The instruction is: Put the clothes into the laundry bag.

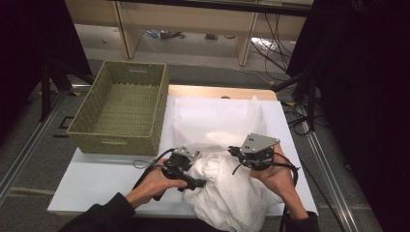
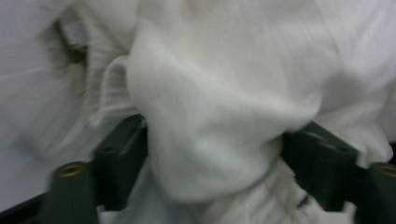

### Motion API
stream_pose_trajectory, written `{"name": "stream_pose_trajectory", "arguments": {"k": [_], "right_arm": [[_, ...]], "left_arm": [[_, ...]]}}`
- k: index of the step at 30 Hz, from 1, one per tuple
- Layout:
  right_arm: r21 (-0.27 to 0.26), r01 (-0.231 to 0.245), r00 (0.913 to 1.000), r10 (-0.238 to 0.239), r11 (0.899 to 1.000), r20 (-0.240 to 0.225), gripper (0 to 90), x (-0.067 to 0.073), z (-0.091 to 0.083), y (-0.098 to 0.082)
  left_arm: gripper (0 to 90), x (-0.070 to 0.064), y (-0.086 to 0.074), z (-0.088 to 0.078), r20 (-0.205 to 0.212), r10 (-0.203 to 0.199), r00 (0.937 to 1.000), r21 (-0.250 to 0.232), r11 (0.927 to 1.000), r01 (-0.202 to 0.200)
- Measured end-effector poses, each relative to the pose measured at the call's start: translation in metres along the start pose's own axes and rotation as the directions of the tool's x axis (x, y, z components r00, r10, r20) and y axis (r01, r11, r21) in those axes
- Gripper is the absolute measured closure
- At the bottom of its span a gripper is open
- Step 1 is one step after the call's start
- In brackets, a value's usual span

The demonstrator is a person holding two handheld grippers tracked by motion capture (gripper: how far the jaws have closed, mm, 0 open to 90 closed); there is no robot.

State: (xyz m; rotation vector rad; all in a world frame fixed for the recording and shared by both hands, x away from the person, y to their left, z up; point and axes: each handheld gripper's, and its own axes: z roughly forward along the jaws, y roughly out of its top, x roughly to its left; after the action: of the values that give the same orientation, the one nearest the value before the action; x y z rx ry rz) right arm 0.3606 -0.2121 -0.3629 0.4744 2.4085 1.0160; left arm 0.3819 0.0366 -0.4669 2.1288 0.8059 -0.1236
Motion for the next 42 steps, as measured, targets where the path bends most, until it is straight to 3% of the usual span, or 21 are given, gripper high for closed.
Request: {"name": "stream_pose_trajectory", "arguments": {"k": [2,4,7,9,10,12,14,16,19,22,24,26,28,32,33,35,36,38,39,42], "right_arm": [[0.004,-0.010,0.9999,0.010,1.000,-0.004,90.0,0.001,0.001,0.000],[0.006,-0.017,0.9999,0.017,1.000,-0.002,90.0,0.002,0.001,-0.001],[0.004,0.002,1.0000,-0.002,1.000,-0.002,90.0,0.000,0.000,-0.001],[0.002,-0.004,1.0000,0.004,1.000,0.006,90.0,0.000,-0.003,-0.001],[-0.002,-0.002,1.0000,0.002,1.000,0.009,90.0,-0.001,-0.004,-0.001],[-0.019,0.000,1.0000,0.000,1.000,0.006,90.0,-0.002,-0.007,-0.001],[-0.025,-0.009,0.9999,0.009,1.000,-0.006,90.0,0.001,-0.013,0.000],[-0.027,0.009,0.9999,-0.009,1.000,-0.008,90.0,0.004,-0.015,0.002],[-0.012,0.010,0.9999,-0.010,1.000,-0.004,90.0,0.004,-0.015,0.001],[-0.005,-0.009,1.0000,0.009,1.000,0.002,90.0,0.000,-0.014,-0.004],[-0.008,-0.021,0.9998,0.021,1.000,0.002,90.0,-0.002,-0.014,-0.006],[-0.008,-0.018,0.9998,0.018,1.000,0.007,90.0,-0.003,-0.014,-0.005],[-0.008,-0.011,0.9998,0.011,1.000,0.014,90.0,-0.002,-0.013,-0.005],[-0.003,-0.018,0.9998,0.018,1.000,0.009,90.0,-0.002,-0.012,-0.005],[-0.001,-0.017,0.9998,0.017,1.000,0.007,90.0,-0.002,-0.011,-0.005],[0.001,-0.018,0.9998,0.018,1.000,0.009,90.0,-0.002,-0.011,-0.006],[-0.002,-0.015,0.9998,0.015,1.000,0.011,90.0,-0.003,-0.010,-0.007],[-0.001,-0.020,0.9998,0.020,1.000,0.006,90.0,-0.004,-0.010,-0.008],[0.001,-0.028,0.9996,0.028,1.000,0.004,90.0,-0.004,-0.010,-0.008],[0.004,-0.036,0.9993,0.036,0.999,0.002,90.0,-0.005,-0.012,-0.009]], "left_arm": [[47.3,-0.001,0.007,0.011,0.033,0.028,0.9991,-0.031,0.9992,-0.027],[69.8,-0.010,0.020,0.012,0.049,0.103,0.9935,-0.069,0.9927,-0.099],[74.9,-0.021,0.037,0.013,0.067,0.124,0.9900,-0.115,0.9866,-0.116],[75.5,-0.022,0.048,0.015,0.041,0.126,0.9912,-0.137,0.9833,-0.119],[76.0,-0.018,0.052,0.017,0.009,0.077,0.9970,-0.146,0.9864,-0.075],[76.4,-0.004,0.055,0.024,-0.033,-0.002,0.9994,-0.156,0.9877,-0.003],[75.8,0.013,0.054,0.034,-0.088,-0.061,0.9943,-0.154,0.9870,0.047],[73.2,0.021,0.052,0.041,-0.096,-0.100,0.9903,-0.149,0.9852,0.085],[62.1,0.017,0.052,0.034,-0.112,-0.071,0.9912,-0.130,0.9899,0.056],[43.2,0.004,0.047,0.011,-0.144,-0.011,0.9895,-0.101,0.9949,-0.003],[34.6,-0.005,0.040,-0.004,-0.155,-0.004,0.9880,-0.106,0.9942,-0.013],[26.7,-0.015,0.032,-0.016,-0.128,0.001,0.9918,-0.106,0.9943,-0.015],[24.5,-0.025,0.025,-0.020,-0.107,0.023,0.9940,-0.107,0.9937,-0.034],[15.4,-0.041,0.023,-0.007,-0.055,0.066,0.9963,-0.081,0.9942,-0.070],[15.5,-0.042,0.025,-0.001,-0.033,0.064,0.9974,-0.074,0.9951,-0.066],[15.3,-0.044,0.032,0.012,-0.035,0.011,0.9993,-0.069,0.9975,-0.014],[15.2,-0.044,0.034,0.016,-0.042,0.012,0.9990,-0.065,0.9978,-0.014],[16.2,-0.040,0.039,0.027,-0.064,0.057,0.9963,-0.054,0.9967,-0.060],[23.2,-0.038,0.041,0.031,-0.074,0.048,0.9961,-0.058,0.9970,-0.052],[57.3,-0.030,0.045,0.032,-0.079,0.057,0.9952,-0.110,0.9918,-0.065]]}}
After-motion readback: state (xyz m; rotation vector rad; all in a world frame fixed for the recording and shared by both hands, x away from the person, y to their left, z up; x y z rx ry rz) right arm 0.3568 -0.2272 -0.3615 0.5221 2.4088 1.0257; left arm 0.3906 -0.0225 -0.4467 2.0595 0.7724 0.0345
